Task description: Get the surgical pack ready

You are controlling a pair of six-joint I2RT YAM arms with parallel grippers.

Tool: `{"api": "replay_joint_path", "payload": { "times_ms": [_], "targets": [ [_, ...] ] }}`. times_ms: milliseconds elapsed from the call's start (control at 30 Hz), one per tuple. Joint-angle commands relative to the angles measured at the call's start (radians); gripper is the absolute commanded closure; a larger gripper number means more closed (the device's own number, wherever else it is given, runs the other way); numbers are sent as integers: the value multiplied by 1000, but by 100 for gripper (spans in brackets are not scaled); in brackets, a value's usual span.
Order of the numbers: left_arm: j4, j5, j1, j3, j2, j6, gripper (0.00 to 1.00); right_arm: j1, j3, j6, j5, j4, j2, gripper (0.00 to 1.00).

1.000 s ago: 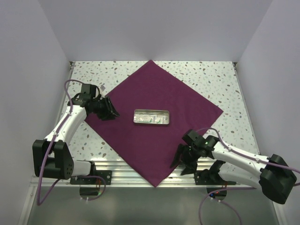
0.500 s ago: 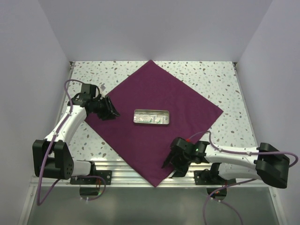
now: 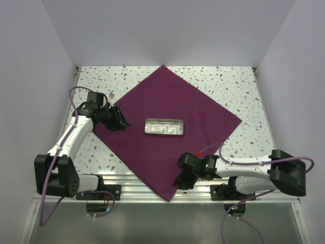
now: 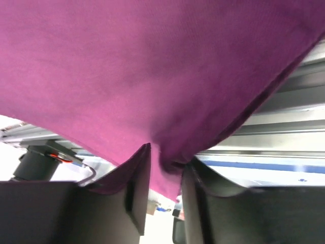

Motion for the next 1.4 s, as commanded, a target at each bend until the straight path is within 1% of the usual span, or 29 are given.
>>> {"api": "replay_joint_path", "payload": {
  "times_ms": [0, 33, 67, 133, 167, 200, 233, 267, 333, 433, 567, 667, 733, 867, 900, 967, 1000, 1033, 1100, 1167, 1300, 1367],
  "targets": [
    [9, 26, -1, -2, -34, 31, 61, 6, 90, -15, 100, -84, -3, 73],
    [9, 25, -1, -2, -35, 32, 61, 4, 122, -39, 97, -101, 0, 77],
    [9, 25, -1, 1, -37, 32, 61, 3, 134, -47, 100, -112, 0, 84],
    [5, 22, 1, 6, -35, 35, 61, -14, 158, -93, 101, -120, -12, 92],
    [2, 19, 1, 8, -37, 35, 61, -51, 164, -116, 101, -115, -16, 100],
    [-2, 14, -1, 9, -37, 37, 61, -72, 176, -140, 93, -124, -19, 100],
    [-3, 11, 1, 9, -43, 37, 61, -95, 200, -200, 84, -124, -17, 100],
    [-8, 3, 1, 9, -45, 38, 61, -143, 216, -231, 71, -126, -11, 100],
    [-14, -4, 1, 11, -52, 38, 61, -177, 278, -298, 71, -166, -2, 100],
    [-34, -27, 1, 21, -65, 37, 61, -235, 343, -355, 55, -184, 18, 100],
    [-78, -76, 1, 61, -86, 40, 61, -388, 401, -450, -10, -160, 52, 100],
    [-107, -105, 1, 87, -97, 49, 61, -479, 509, -564, -76, -179, 153, 100],
    [-118, -119, 1, 100, -103, 54, 61, -508, 602, -627, -106, -186, 240, 100],
    [-130, -162, 10, 95, -118, 58, 60, -596, 746, -700, -152, -184, 366, 100],
    [-138, -167, 15, 94, -120, 61, 60, -611, 815, -716, -175, -196, 397, 100],
    [-144, -191, 18, 92, -127, 72, 60, -640, 892, -768, -174, -227, 473, 100],
    [-144, -199, 18, 84, -138, 74, 60, -651, 964, -783, -176, -259, 497, 100],
    [-144, -213, 19, 83, -141, 78, 60, -671, 990, -799, -176, -271, 536, 100],
    [-149, -225, 19, 75, -150, 81, 60, -691, 1038, -803, -183, -262, 564, 100],
    [-149, -233, 21, 67, -152, 84, 60, -718, 1059, -805, -199, -235, 611, 100],
    [-149, -247, 25, 74, -143, 95, 59, -741, 1168, -834, -238, -239, 714, 100],
    [-153, -253, 27, 83, -132, 101, 59, -752, 1191, -837, -245, -239, 747, 100]
  ]
}}
